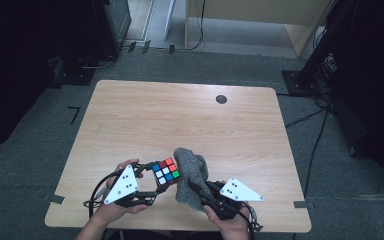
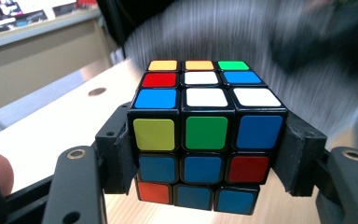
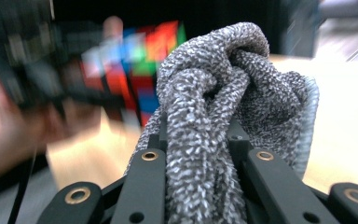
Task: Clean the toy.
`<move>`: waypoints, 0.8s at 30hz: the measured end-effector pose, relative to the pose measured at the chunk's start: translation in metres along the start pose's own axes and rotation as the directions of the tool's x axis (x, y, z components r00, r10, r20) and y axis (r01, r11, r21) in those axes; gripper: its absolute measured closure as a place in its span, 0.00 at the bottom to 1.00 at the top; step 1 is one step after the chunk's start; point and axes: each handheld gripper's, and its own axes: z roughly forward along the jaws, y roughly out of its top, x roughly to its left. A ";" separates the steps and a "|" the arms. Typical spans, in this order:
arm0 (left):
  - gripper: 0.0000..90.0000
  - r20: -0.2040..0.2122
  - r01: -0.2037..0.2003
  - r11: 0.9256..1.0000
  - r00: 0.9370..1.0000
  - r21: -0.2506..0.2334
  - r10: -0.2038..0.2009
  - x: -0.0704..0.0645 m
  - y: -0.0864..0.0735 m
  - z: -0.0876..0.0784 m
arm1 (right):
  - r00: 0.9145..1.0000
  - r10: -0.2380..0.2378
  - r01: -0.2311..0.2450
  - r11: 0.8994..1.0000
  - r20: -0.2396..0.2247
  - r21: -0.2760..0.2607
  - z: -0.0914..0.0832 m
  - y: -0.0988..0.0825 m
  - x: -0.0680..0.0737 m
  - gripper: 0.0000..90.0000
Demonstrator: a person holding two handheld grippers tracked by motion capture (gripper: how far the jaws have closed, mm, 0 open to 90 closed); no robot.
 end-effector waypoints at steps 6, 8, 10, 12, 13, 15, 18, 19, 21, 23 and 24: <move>0.38 0.008 -0.104 0.991 0.995 0.088 0.104 -0.022 -0.001 0.019 | 0.996 -0.046 0.045 0.999 -0.080 -0.008 0.003 0.012 0.033 0.85; 0.38 0.014 -0.144 0.984 0.990 0.101 0.144 -0.028 0.000 0.021 | 0.993 -0.004 0.008 0.999 -0.114 0.031 0.011 0.006 0.037 0.85; 0.38 0.008 -0.173 0.978 0.985 0.119 0.173 -0.031 0.000 0.022 | 0.995 0.007 -0.002 0.998 -0.099 0.058 0.015 0.000 0.033 0.85; 0.38 0.002 -0.170 0.978 0.985 0.118 0.171 -0.030 0.000 0.021 | 0.997 0.032 -0.028 0.998 -0.065 0.061 0.013 -0.001 0.022 0.85; 0.38 -0.002 -0.167 0.979 0.986 0.115 0.169 -0.029 0.000 0.020 | 1.000 0.022 -0.021 0.998 -0.014 0.061 0.011 0.000 0.016 0.85; 0.38 0.001 -0.156 0.982 0.988 0.107 0.157 -0.026 0.000 0.019 | 0.995 -0.010 0.002 0.997 0.100 0.078 0.004 0.001 0.003 0.85; 0.38 -0.006 -0.162 0.980 0.986 0.117 0.164 -0.027 -0.001 0.022 | 0.989 0.077 -0.083 0.995 0.130 0.046 -0.005 0.001 -0.010 0.85; 0.38 -0.006 -0.169 0.977 0.985 0.128 0.171 -0.028 -0.002 0.023 | 0.991 0.082 -0.085 0.996 0.103 0.030 -0.005 0.003 -0.008 0.85; 0.38 0.004 -0.177 0.974 0.984 0.138 0.179 -0.030 -0.002 0.026 | 0.999 0.052 -0.052 0.999 0.015 0.002 -0.002 0.007 0.006 0.84; 0.38 0.013 -0.182 0.975 0.983 0.125 0.182 -0.033 0.000 0.025 | 0.997 -0.014 0.015 1.000 -0.071 0.008 0.005 0.009 0.023 0.83; 0.38 0.018 -0.183 0.976 0.983 0.115 0.183 -0.034 0.002 0.023 | 0.996 -0.043 0.045 0.998 -0.077 0.033 0.008 0.009 0.029 0.83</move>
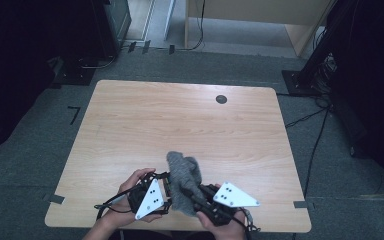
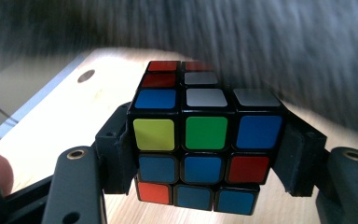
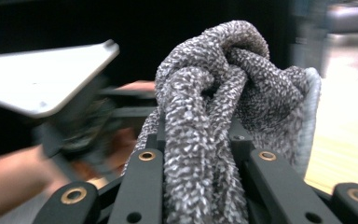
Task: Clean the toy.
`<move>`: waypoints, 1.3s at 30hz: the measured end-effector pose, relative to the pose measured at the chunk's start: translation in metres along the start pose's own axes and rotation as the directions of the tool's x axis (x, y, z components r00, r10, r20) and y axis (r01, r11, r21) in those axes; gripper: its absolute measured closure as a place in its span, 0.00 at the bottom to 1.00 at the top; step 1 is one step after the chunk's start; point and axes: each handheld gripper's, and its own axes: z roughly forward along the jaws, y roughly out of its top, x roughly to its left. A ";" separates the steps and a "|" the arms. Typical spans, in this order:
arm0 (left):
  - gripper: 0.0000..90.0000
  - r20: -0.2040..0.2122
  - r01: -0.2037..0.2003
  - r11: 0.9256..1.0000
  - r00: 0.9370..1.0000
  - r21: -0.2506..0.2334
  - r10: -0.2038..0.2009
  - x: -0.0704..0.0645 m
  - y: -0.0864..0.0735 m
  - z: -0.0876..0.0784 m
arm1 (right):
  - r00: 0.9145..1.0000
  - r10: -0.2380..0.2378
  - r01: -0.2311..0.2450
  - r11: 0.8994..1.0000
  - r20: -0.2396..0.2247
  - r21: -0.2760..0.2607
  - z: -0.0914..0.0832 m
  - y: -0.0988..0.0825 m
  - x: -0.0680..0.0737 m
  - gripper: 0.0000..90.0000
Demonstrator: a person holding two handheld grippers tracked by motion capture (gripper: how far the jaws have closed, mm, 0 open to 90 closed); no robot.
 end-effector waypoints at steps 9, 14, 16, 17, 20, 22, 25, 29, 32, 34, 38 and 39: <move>0.38 -0.010 0.048 0.999 0.999 -0.014 -0.048 0.013 -0.003 -0.005 | 0.971 0.112 -0.111 0.994 0.210 -0.015 -0.024 -0.010 -0.053 0.84; 0.38 0.007 0.005 1.000 1.000 0.021 -0.005 0.003 -0.003 0.005 | 0.995 0.082 -0.078 0.995 0.060 -0.068 -0.016 0.002 -0.024 0.84; 0.38 0.039 0.004 1.000 0.999 -0.006 -0.003 -0.001 0.002 0.004 | 0.999 0.048 -0.049 0.998 -0.017 -0.047 -0.007 0.002 -0.008 0.83; 0.38 0.059 0.011 1.000 0.998 -0.026 -0.009 -0.001 0.005 0.001 | 0.999 0.029 -0.029 0.999 -0.023 -0.021 -0.003 0.001 -0.003 0.83; 0.38 0.032 -0.008 1.000 0.999 -0.009 0.008 0.000 0.007 0.000 | 0.999 0.051 -0.051 0.999 0.011 -0.016 -0.002 -0.006 -0.012 0.83; 0.38 0.035 0.018 1.000 0.999 -0.016 -0.018 0.003 0.003 0.000 | 0.990 0.073 -0.073 0.997 0.121 0.001 -0.010 -0.008 -0.027 0.83; 0.38 0.025 0.049 0.998 0.999 -0.037 -0.048 0.009 0.002 -0.003 | 0.963 0.114 -0.124 0.992 0.245 0.026 -0.022 -0.012 -0.047 0.84; 0.38 0.033 0.033 0.999 0.999 -0.015 -0.032 0.009 0.000 -0.001 | 0.988 0.114 -0.106 0.991 0.105 -0.076 -0.024 -0.001 -0.035 0.83; 0.38 0.040 0.024 1.000 0.999 -0.014 -0.023 0.006 0.000 0.001 | 0.998 0.063 -0.065 0.995 -0.021 -0.070 -0.013 0.003 -0.012 0.83; 0.38 0.044 0.017 1.000 0.999 -0.025 -0.016 0.003 0.003 -0.001 | 0.999 0.028 -0.028 1.000 -0.028 -0.006 -0.003 -0.002 -0.005 0.83; 0.38 0.020 0.010 1.000 1.000 -0.001 -0.010 0.005 0.000 -0.001 | 0.994 0.071 -0.072 0.997 0.086 0.011 -0.005 -0.011 -0.025 0.83; 0.38 0.021 0.026 1.000 0.999 -0.013 -0.025 0.007 -0.001 -0.003 | 0.987 0.067 -0.070 0.997 0.146 0.019 -0.009 -0.012 -0.033 0.83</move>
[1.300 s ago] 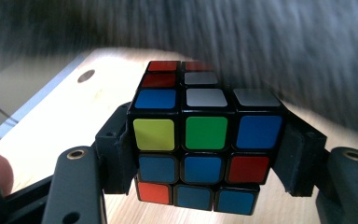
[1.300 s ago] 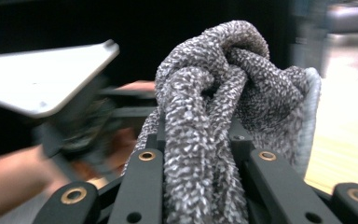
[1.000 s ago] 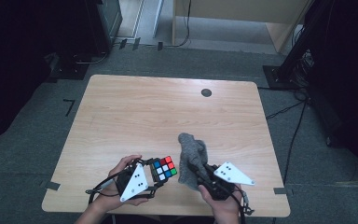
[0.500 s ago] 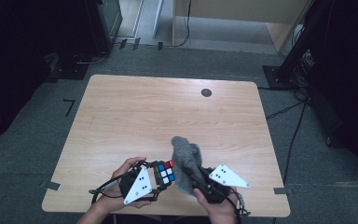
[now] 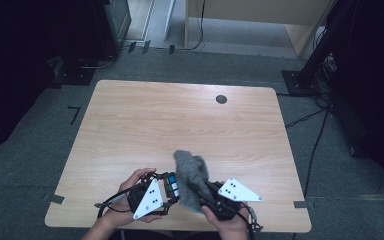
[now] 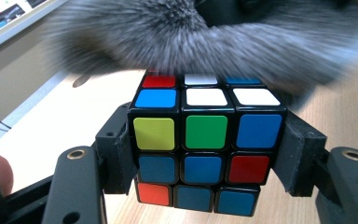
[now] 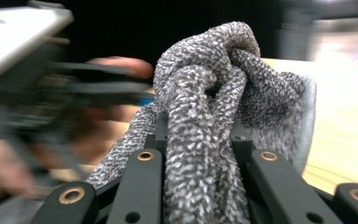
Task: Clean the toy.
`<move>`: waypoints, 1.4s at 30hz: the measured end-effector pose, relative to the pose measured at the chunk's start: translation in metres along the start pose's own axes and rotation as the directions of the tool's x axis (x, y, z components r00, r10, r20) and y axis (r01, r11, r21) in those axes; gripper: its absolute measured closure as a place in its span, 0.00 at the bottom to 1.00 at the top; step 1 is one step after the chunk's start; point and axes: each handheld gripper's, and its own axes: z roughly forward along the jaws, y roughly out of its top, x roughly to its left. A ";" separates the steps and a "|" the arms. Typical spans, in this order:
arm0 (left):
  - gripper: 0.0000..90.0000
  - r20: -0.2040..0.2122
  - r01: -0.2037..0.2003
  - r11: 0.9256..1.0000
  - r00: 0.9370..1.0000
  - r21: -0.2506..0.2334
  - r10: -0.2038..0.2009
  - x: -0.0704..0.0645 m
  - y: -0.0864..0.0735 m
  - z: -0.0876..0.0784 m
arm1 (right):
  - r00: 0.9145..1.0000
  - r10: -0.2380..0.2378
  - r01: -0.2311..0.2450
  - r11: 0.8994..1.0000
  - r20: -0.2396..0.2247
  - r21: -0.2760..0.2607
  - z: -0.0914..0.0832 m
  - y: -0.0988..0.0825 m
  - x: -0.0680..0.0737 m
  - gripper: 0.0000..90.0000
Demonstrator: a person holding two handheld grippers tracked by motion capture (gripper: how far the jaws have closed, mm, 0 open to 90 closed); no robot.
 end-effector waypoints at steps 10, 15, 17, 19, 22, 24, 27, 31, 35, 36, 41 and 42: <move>0.38 0.010 0.255 0.964 0.967 -0.076 -0.255 0.025 -0.013 -0.002 | 0.982 0.027 -0.051 0.991 0.185 0.127 0.009 -0.026 -0.043 0.81; 0.38 -0.002 0.292 0.953 0.956 -0.076 -0.293 0.029 -0.016 -0.002 | 0.977 0.006 -0.046 0.981 0.212 0.188 0.020 -0.038 -0.055 0.76; 0.38 -0.008 0.295 0.952 0.955 -0.076 -0.296 0.030 -0.017 -0.003 | 0.962 -0.029 -0.029 0.978 0.272 0.206 0.019 -0.042 -0.063 0.70; 0.38 -0.013 0.301 0.951 0.953 -0.075 -0.303 0.031 -0.017 -0.003 | 0.951 -0.004 -0.061 0.978 0.308 0.201 0.015 -0.044 -0.070 0.60; 0.38 -0.026 0.324 0.943 0.945 -0.074 -0.326 0.034 -0.018 -0.003 | 0.943 -0.006 -0.049 0.987 0.332 0.156 0.007 -0.037 -0.069 0.51; 0.38 -0.027 0.337 0.938 0.940 -0.078 -0.340 0.035 -0.018 -0.004 | 0.950 -0.013 -0.027 0.992 0.313 0.121 0.004 -0.030 -0.062 0.51; 0.38 -0.035 0.354 0.931 0.933 -0.085 -0.358 0.036 -0.017 -0.005 | 0.959 -0.023 0.000 0.997 0.282 0.082 0.003 -0.021 -0.052 0.49; 0.38 -0.039 0.386 0.917 0.919 -0.096 -0.391 0.038 -0.015 -0.006 | 0.983 -0.040 0.029 0.998 0.181 0.061 0.010 -0.019 -0.033 0.46; 0.38 -0.032 0.427 0.896 0.901 -0.120 -0.434 0.041 -0.014 -0.009 | 0.994 -0.061 0.056 0.996 0.089 0.065 0.024 -0.022 -0.013 0.41; 0.38 -0.028 0.442 0.888 0.893 -0.127 -0.449 0.042 -0.013 -0.009 | 0.996 -0.060 0.056 0.996 0.070 0.063 0.027 -0.023 -0.008 0.40; 0.38 0.007 0.495 0.858 0.867 -0.135 -0.499 0.039 -0.010 -0.006 | 0.998 -0.067 0.066 0.997 0.021 0.046 0.038 -0.026 0.012 0.29; 0.38 0.009 0.499 0.856 0.865 -0.135 -0.502 0.037 -0.008 -0.004 | 0.998 -0.068 0.067 0.997 0.016 0.038 0.039 -0.026 0.015 0.28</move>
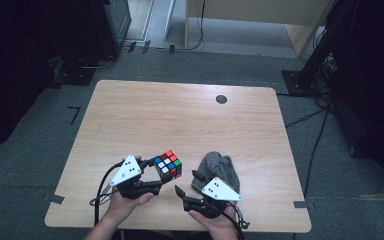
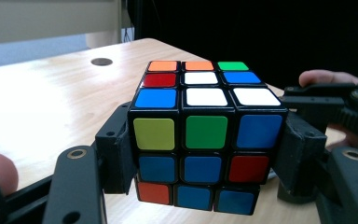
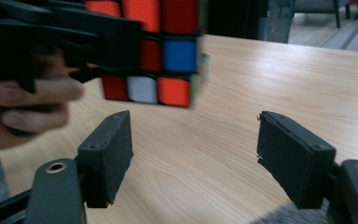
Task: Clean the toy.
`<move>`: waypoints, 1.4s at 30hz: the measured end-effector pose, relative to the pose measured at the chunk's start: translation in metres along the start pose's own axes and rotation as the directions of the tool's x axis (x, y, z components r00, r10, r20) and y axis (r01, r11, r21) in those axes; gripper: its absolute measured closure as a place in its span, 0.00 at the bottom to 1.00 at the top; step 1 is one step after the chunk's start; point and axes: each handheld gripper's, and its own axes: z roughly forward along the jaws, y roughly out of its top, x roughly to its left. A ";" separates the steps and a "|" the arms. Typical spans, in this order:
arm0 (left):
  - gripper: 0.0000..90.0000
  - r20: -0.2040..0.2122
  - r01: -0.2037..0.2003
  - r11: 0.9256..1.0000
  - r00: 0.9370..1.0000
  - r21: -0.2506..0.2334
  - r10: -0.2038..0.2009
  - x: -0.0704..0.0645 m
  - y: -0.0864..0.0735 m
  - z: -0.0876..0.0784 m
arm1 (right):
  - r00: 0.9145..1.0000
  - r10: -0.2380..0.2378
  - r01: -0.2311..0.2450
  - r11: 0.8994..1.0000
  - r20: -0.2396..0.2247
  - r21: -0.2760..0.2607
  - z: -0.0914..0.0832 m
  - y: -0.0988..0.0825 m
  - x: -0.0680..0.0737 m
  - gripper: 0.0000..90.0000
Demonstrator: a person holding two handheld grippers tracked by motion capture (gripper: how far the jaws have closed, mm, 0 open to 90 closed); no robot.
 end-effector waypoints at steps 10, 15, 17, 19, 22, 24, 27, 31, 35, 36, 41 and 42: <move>0.38 0.032 0.041 0.999 0.999 -0.017 -0.040 -0.022 -0.004 0.012 | 0.991 -0.055 0.058 0.998 0.120 -0.026 0.007 0.000 0.026 0.30; 0.38 0.059 0.071 0.997 0.996 -0.020 -0.070 -0.019 -0.004 0.011 | 0.992 -0.043 0.049 0.998 0.123 -0.042 0.004 -0.001 0.023 0.34; 0.38 0.059 0.077 0.997 0.995 -0.021 -0.075 -0.018 -0.004 0.011 | 0.993 -0.044 0.049 0.998 0.114 -0.045 0.003 -0.001 0.022 0.36; 0.38 0.066 0.082 0.996 0.995 -0.021 -0.081 -0.017 -0.004 0.010 | 0.993 -0.041 0.046 0.998 0.106 -0.048 0.003 -0.001 0.021 0.37; 0.38 0.070 0.080 0.996 0.994 -0.023 -0.078 -0.017 -0.004 0.010 | 0.994 -0.045 0.049 0.998 0.103 -0.040 0.002 0.000 0.021 0.38; 0.38 0.075 0.084 0.996 0.994 -0.023 -0.082 -0.016 -0.004 0.010 | 0.994 -0.042 0.046 0.998 0.097 -0.044 0.002 0.000 0.021 0.38; 0.38 0.082 0.097 0.995 0.992 -0.016 -0.095 -0.015 -0.004 0.011 | 0.994 -0.042 0.046 0.998 0.105 -0.038 0.002 0.000 0.021 0.38; 0.26 0.100 0.141 0.990 0.985 -0.019 -0.139 -0.011 -0.002 0.011 | 0.994 -0.035 0.037 0.999 0.108 -0.022 0.002 0.000 0.019 0.38; 0.17 0.095 0.164 0.985 0.983 -0.059 -0.158 -0.002 0.002 0.003 | 0.992 -0.026 0.024 1.000 0.121 0.015 0.002 -0.002 0.014 0.38; 0.16 0.095 0.162 0.985 0.983 -0.068 -0.155 0.001 0.003 0.000 | 0.992 -0.024 0.023 1.000 0.123 0.017 0.001 -0.002 0.012 0.38; 0.16 0.078 0.097 0.991 0.993 -0.088 -0.091 0.015 0.004 -0.012 | 0.990 -0.008 0.007 1.000 0.140 0.008 -0.008 0.003 0.000 0.38; 0.17 0.071 0.075 0.994 0.995 -0.085 -0.070 0.016 0.003 -0.013 | 0.990 0.001 -0.002 1.000 0.144 0.006 -0.010 0.004 -0.003 0.38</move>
